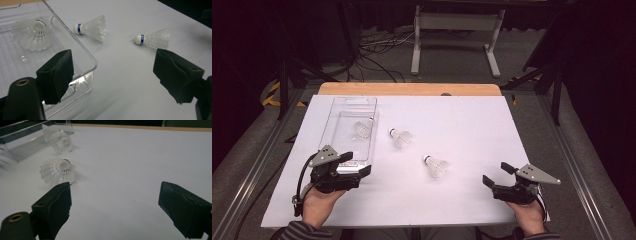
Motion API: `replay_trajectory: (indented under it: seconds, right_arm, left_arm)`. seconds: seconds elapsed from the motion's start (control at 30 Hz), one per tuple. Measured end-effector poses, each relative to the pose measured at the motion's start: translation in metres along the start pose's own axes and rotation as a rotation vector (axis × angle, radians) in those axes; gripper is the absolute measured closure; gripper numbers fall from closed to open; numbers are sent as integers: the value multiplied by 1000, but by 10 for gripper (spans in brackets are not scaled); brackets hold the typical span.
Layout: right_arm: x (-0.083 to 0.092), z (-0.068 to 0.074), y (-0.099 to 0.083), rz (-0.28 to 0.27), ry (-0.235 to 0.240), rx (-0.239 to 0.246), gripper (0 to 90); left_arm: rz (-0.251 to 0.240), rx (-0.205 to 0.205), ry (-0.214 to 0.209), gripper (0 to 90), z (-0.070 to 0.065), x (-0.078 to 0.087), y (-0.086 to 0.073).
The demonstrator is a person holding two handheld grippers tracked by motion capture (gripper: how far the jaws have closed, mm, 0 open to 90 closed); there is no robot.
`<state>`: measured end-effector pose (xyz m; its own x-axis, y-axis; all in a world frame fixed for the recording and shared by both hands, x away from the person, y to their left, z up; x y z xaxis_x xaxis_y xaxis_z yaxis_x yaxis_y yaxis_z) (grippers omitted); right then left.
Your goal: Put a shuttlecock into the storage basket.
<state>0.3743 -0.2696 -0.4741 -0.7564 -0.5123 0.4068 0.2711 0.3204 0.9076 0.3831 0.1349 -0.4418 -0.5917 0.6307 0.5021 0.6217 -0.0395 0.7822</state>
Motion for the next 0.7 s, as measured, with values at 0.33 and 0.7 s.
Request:
replay_trajectory:
  seconds: [0.33, 0.7]
  right_arm:
    - [0, 0, 0, -1, 0, 0, 122]
    - [0, 0, 0, 0, 1, 2, 122]
  left_arm:
    - [18, -1, -16, 186, -6, -10, 6]
    - [33, -16, -26, 188, -14, -22, 14]
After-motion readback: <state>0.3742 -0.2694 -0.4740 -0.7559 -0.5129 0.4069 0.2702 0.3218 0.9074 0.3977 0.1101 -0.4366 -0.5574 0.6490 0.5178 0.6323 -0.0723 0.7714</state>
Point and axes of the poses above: each handheld gripper's, and its own axes: x roughly backward along the jaws, y roughly out of its top, z roughly to its left, the point moved 10 cm from there along -x, roughly forward along the jaws, and after that the axes turned 13 degrees about x, right-handed, at the moved point
